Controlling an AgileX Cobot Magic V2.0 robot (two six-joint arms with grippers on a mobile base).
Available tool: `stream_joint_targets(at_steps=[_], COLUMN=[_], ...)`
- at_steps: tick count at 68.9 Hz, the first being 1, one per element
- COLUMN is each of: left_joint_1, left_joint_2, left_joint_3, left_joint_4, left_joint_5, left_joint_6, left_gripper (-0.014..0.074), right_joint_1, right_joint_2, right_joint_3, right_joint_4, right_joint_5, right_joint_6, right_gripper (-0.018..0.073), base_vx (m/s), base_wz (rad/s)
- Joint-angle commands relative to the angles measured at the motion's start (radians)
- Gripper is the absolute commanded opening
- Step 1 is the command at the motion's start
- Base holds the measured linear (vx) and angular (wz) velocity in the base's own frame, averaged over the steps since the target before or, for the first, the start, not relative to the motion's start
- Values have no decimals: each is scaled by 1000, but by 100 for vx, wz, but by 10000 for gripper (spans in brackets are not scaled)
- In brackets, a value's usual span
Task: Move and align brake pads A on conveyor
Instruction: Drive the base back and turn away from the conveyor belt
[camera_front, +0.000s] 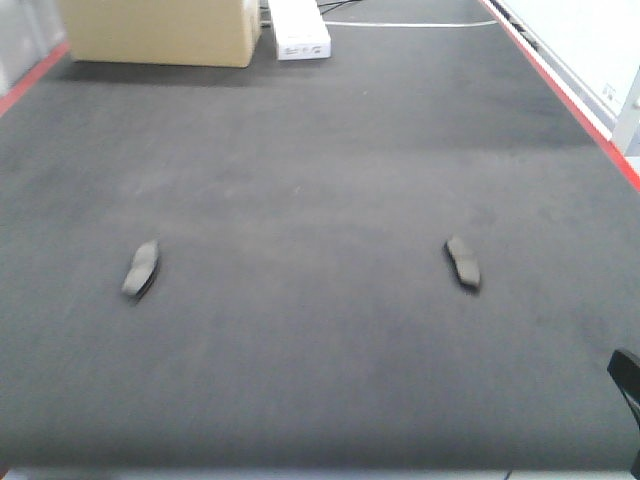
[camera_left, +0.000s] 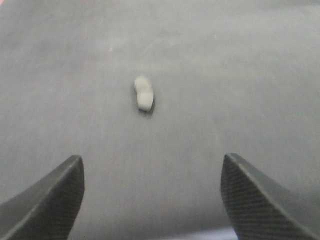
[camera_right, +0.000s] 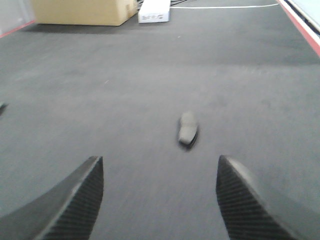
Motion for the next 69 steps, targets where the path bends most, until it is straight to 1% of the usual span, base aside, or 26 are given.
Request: stream_joint_targets(at_steps=[1, 20, 69], left_joint_1=[-4, -4, -4], left_joint_2=[5, 5, 5], left_joint_3=[-25, -25, -25], left_joint_4=[-8, -8, -8], left_joint_5=[-67, -63, -63], left_joint_6=[-3, -3, -3], left_gripper=[552, 552, 552], right_joint_1=[-3, -3, -3], right_joint_2=[6, 9, 9], right_joint_3=[-29, -29, -29], right_joint_4=[-4, -5, -5], right_joint_5=[-68, -68, -68], right_joint_6=[-6, -6, -6], right_gripper=[470, 470, 470], base_vx=[-40, -43, -37], base_wz=[14, 9, -5])
